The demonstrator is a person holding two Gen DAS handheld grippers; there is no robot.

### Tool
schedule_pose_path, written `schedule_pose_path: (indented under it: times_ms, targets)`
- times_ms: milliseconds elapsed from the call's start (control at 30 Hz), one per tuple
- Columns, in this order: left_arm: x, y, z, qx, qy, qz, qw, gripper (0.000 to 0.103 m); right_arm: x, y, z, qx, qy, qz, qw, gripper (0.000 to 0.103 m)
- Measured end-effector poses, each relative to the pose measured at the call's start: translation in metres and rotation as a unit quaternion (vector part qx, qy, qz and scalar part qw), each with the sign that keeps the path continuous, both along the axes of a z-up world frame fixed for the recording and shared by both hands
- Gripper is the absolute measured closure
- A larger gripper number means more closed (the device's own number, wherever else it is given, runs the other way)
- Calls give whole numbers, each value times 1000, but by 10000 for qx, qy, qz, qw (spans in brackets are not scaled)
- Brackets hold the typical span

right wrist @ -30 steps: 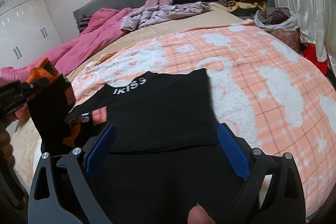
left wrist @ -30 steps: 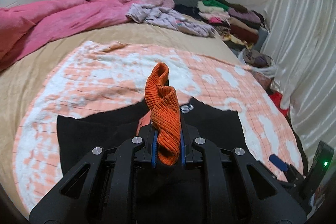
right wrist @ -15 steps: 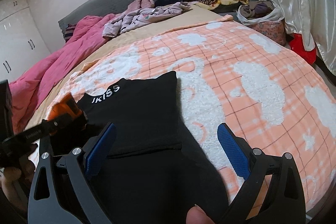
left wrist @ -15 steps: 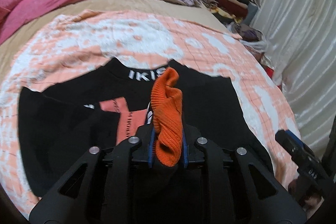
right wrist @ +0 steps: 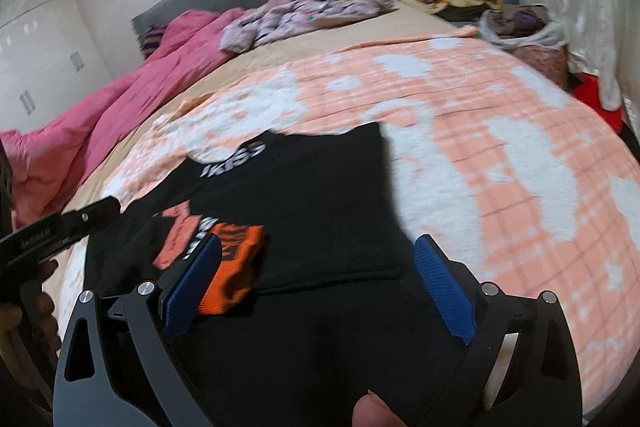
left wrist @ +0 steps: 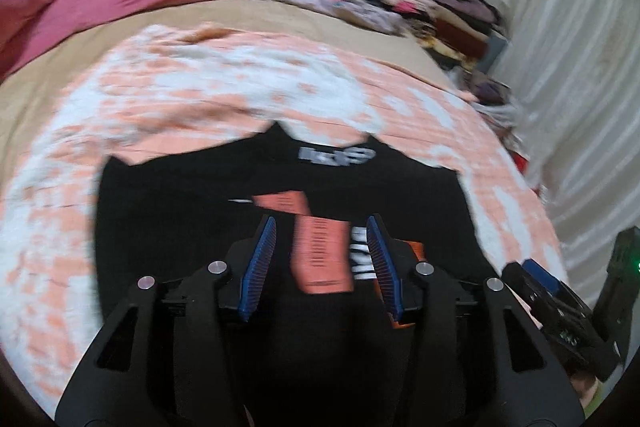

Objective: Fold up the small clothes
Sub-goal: 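Grasp the laid orange cuff with the right tool and straighten it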

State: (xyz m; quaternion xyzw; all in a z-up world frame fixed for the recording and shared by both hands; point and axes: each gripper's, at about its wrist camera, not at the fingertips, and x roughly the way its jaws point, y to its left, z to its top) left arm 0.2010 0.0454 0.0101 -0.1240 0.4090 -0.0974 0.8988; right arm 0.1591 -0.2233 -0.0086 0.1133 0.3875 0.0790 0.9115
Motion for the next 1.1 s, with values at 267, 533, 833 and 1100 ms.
schedule_pose_path:
  times_ms: [267, 533, 833, 1100]
  targets:
    - [-22, 56, 9, 464, -238, 689, 9963, 55, 30, 58, -22, -195, 444, 716, 9963, 13]
    - [-45, 101, 9, 473, -278, 1181, 9915, 54, 50, 80, -56, -62, 845, 940, 9920, 56]
    - [-50, 111, 4, 386, -228, 1286, 9907, 54, 37, 95, -16, -95, 6, 1422, 9898, 94]
    - [-50, 106, 6, 363, -244, 1256, 9911, 54, 38, 66, 44, -445, -709, 1337, 9875, 94]
